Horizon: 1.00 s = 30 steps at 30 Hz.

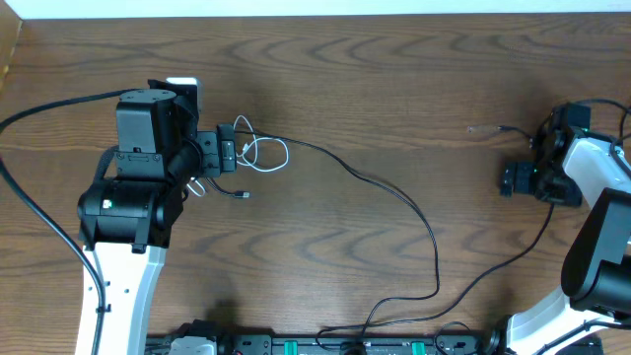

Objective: Untangle cables

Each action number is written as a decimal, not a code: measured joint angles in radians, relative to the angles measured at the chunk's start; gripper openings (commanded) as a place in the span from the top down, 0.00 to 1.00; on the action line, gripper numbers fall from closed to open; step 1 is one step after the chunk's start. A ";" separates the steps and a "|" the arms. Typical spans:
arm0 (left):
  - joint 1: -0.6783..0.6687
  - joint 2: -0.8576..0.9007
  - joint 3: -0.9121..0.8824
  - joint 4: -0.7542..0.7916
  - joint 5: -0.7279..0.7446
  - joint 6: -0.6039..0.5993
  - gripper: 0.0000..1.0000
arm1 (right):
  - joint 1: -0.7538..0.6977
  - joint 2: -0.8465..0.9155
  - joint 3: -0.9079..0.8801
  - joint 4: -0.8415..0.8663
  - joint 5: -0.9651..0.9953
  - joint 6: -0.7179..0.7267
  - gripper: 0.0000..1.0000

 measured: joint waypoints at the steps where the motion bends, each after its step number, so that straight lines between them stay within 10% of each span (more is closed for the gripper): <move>1: 0.000 0.000 0.000 0.000 0.000 0.000 0.08 | 0.000 0.000 0.000 0.023 0.002 -0.008 0.01; 11: 0.000 0.000 0.000 0.000 0.000 0.000 0.07 | -0.062 0.000 0.000 0.072 0.013 -0.032 0.02; 30: 0.000 0.000 0.000 0.000 0.000 0.000 0.07 | -0.102 -0.047 -0.127 0.268 -0.041 -0.090 0.38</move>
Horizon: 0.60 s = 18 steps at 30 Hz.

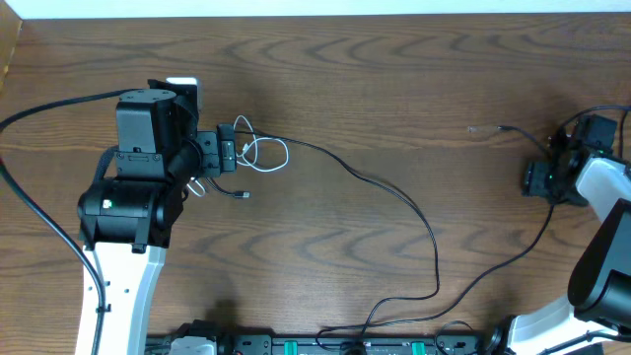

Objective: Untangle cables

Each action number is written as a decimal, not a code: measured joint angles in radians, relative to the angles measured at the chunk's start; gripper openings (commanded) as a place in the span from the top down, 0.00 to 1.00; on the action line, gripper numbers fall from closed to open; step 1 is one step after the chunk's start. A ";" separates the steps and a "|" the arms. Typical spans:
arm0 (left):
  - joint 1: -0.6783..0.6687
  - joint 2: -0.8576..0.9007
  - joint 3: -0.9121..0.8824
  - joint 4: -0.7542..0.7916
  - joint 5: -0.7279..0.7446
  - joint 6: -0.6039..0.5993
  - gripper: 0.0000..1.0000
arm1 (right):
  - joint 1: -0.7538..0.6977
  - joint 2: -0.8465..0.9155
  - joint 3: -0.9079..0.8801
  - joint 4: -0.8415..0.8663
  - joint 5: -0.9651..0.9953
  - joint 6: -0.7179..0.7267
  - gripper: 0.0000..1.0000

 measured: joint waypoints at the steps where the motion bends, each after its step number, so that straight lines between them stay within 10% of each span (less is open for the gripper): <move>1: 0.000 0.000 0.000 0.000 0.000 0.000 0.08 | 0.000 -0.004 -0.011 0.016 -0.006 0.000 0.41; 6: 0.000 0.000 0.000 0.000 0.000 0.000 0.08 | 0.000 -0.017 -0.046 0.061 -0.024 0.001 0.90; 18: 0.000 0.000 0.000 0.000 0.000 0.000 0.08 | 0.001 -0.018 -0.051 0.063 -0.028 0.013 0.99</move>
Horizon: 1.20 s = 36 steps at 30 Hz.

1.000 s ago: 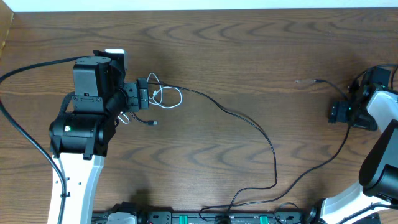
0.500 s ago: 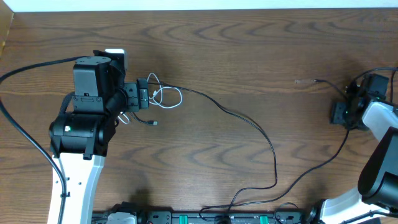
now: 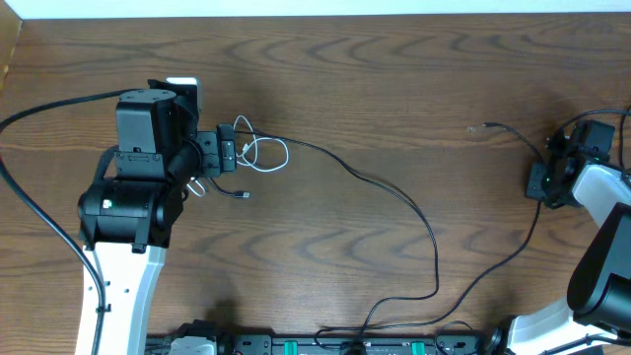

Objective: Untangle cables

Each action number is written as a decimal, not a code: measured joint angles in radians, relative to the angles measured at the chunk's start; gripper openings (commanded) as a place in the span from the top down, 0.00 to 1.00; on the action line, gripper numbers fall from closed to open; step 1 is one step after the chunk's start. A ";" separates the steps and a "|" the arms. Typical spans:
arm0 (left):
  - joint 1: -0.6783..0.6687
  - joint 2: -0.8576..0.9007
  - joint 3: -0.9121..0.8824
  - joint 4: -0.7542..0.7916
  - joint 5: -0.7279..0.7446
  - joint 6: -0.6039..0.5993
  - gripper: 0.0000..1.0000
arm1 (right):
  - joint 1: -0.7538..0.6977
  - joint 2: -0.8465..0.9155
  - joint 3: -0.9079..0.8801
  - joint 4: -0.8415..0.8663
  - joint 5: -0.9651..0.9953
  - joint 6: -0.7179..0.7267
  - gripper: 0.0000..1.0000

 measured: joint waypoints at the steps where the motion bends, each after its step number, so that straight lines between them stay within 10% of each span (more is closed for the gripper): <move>1: 0.000 0.000 0.000 0.000 0.000 0.000 0.07 | 0.000 0.000 0.001 -0.003 0.000 0.003 0.99; 17: 0.000 0.000 0.000 0.000 0.000 0.000 0.08 | -0.071 -0.325 -0.005 -0.128 0.013 0.072 0.99; 36: 0.000 0.000 0.000 0.000 0.000 0.000 0.08 | -0.621 -0.470 -0.005 0.283 0.128 0.127 0.99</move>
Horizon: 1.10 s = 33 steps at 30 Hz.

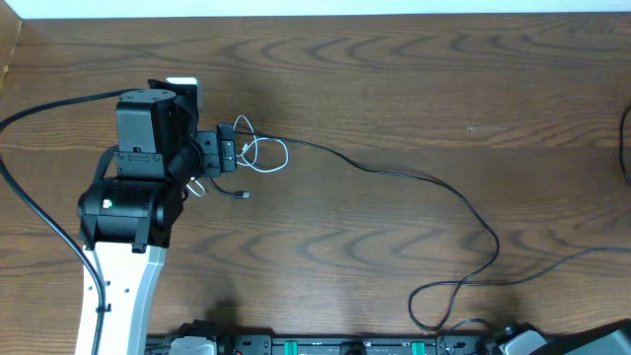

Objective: Untangle cables

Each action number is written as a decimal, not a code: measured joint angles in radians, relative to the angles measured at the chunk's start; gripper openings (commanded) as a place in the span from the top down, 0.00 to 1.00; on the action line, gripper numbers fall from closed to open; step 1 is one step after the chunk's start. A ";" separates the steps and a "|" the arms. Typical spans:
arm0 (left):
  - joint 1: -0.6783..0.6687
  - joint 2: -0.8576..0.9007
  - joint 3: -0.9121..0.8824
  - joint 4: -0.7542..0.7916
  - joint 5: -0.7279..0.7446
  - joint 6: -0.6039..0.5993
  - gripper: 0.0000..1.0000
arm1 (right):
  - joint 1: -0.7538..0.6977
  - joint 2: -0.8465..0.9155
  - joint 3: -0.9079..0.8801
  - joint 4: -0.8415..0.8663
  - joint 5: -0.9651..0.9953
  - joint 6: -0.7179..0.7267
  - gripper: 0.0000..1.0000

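Note:
Only the overhead view is given. My left gripper (238, 150) sits at the left of the table, apparently shut on the white cable (268, 154), which lies in small loops right at its fingertips. A black cable (424, 178) leaves that knot, runs right across the table, bends down into a loop (434, 296) near the front edge, and goes out past the right edge (592, 252). A small loose plug (244, 195) lies just below the gripper. My right gripper is out of view.
The left arm's body (128, 197) and its thick supply cable (39, 113) fill the left side. A rail with fittings (325, 346) runs along the front edge. The wooden table (394, 79) stretches back to a white wall strip.
The right arm, at the right edge with the black cable before, has left the frame. The black cable's big bend now lies farther right, and its far end no longer rests at the back right.
The left gripper stayed at the white loops throughout. The right arm stood at the right with the black cable's end beside it, then stood closer to the right edge at each moment. Now it is out of frame and the black cable lies stretched out rightward.

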 measured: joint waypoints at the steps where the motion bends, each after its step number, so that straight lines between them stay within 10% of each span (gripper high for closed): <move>1: 0.000 0.000 0.000 0.000 0.000 0.000 0.08 | -0.013 0.009 0.000 0.013 0.000 -0.011 0.99; 7: 0.000 0.000 0.000 0.000 0.000 0.000 0.07 | -0.121 0.093 0.000 0.083 0.006 -0.042 0.99; 12: 0.000 0.000 0.000 0.000 0.000 0.000 0.08 | -0.150 0.187 0.000 0.085 0.007 -0.013 0.37; 17: 0.000 0.000 0.000 0.000 0.000 0.000 0.08 | -0.149 0.233 0.000 0.069 -0.022 0.038 0.09; 33: 0.000 0.000 0.000 0.000 0.000 0.000 0.08 | -0.042 0.232 0.002 -0.154 -0.496 0.080 0.01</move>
